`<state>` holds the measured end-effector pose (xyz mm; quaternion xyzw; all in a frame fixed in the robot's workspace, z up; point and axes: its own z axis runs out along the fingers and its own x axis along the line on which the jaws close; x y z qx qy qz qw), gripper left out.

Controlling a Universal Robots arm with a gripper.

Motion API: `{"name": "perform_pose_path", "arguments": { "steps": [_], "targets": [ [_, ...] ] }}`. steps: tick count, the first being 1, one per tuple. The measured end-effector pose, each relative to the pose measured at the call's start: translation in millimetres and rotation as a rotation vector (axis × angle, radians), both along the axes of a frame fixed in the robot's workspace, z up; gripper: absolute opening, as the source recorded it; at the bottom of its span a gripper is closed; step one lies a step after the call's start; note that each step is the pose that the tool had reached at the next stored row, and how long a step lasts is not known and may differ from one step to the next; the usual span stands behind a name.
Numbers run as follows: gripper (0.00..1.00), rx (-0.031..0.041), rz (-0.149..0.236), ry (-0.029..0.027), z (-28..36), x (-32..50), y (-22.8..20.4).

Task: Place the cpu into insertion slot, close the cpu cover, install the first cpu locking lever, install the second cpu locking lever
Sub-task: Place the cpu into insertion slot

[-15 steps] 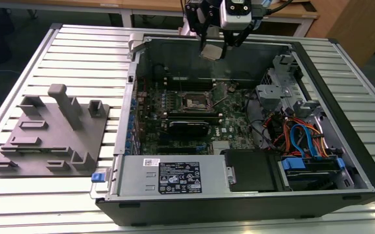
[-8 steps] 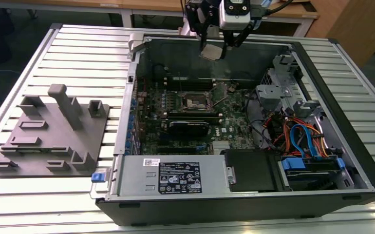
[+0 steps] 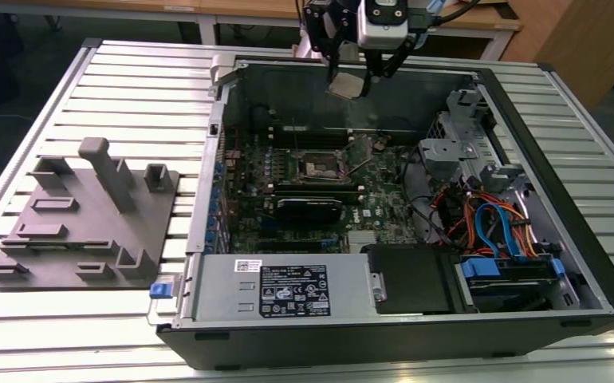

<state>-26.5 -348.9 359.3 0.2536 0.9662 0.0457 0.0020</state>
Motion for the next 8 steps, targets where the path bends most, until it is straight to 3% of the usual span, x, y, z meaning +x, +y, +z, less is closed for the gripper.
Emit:
{"name": "perform_pose_path", "arguments": {
  "steps": [8],
  "targets": [
    [0.54,0.0001,-0.015,-0.0001,-0.2,0.0,0.0]
  ]
}}
